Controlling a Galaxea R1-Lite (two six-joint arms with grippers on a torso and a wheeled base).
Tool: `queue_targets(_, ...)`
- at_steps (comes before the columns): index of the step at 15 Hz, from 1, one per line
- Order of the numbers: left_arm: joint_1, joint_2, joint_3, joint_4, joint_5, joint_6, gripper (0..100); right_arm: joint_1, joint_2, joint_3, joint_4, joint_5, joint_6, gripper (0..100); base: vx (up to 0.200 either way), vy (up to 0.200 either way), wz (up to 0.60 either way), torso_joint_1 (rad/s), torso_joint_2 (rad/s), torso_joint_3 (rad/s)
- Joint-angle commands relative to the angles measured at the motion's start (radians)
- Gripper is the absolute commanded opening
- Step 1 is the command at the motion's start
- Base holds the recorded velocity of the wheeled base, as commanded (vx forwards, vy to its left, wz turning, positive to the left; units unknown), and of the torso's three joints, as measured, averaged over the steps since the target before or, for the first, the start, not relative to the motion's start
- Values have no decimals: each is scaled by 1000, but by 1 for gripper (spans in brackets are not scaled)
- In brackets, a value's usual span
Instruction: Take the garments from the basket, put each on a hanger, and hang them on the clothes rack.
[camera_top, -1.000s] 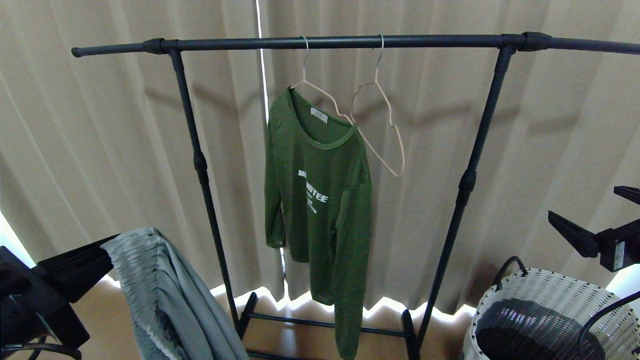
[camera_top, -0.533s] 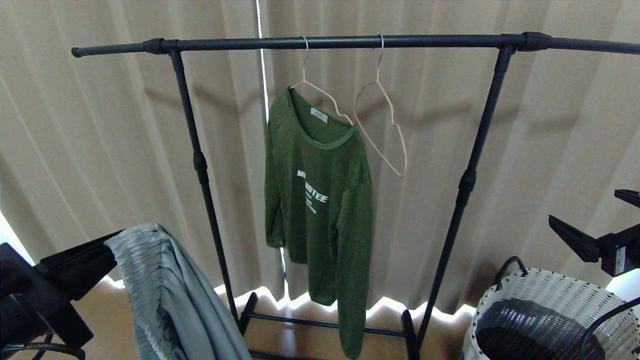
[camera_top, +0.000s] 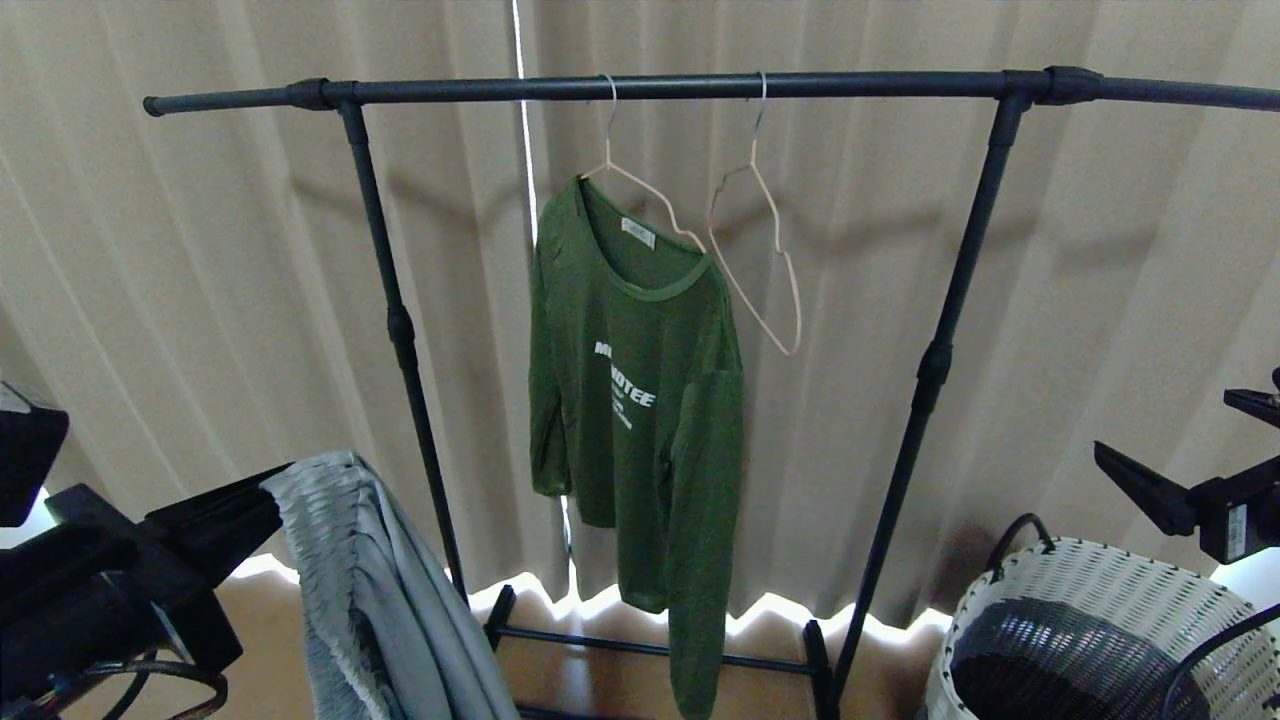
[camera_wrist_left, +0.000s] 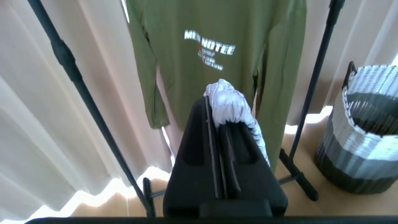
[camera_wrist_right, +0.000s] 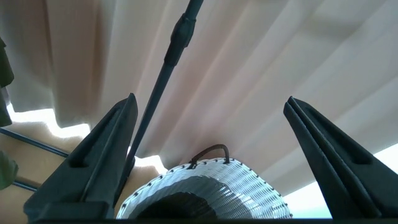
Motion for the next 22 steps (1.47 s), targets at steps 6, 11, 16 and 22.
queue_targets(6, -1, 37, 32, -55, -1, 2, 0, 0, 0, 1, -3, 0, 1, 100, 0, 0, 0, 163, -395, -240)
queue_targets(11, -1, 23, 38, -55, -1, 4, 0, -2, -2, 4, -3, 2, 1, 100, 0, 0, 0, 211, -477, -279)
queue_targets(16, 1, 16, 36, -55, 0, 2, 0, -2, -9, 16, -6, 3, 1, 100, 0, 0, 0, 76, -156, -88)
queue_targets(22, 1, -1, 33, -53, -1, 2, 0, -2, -14, 14, -6, 3, 1, 100, 0, 133, 0, 0, -2, 2)
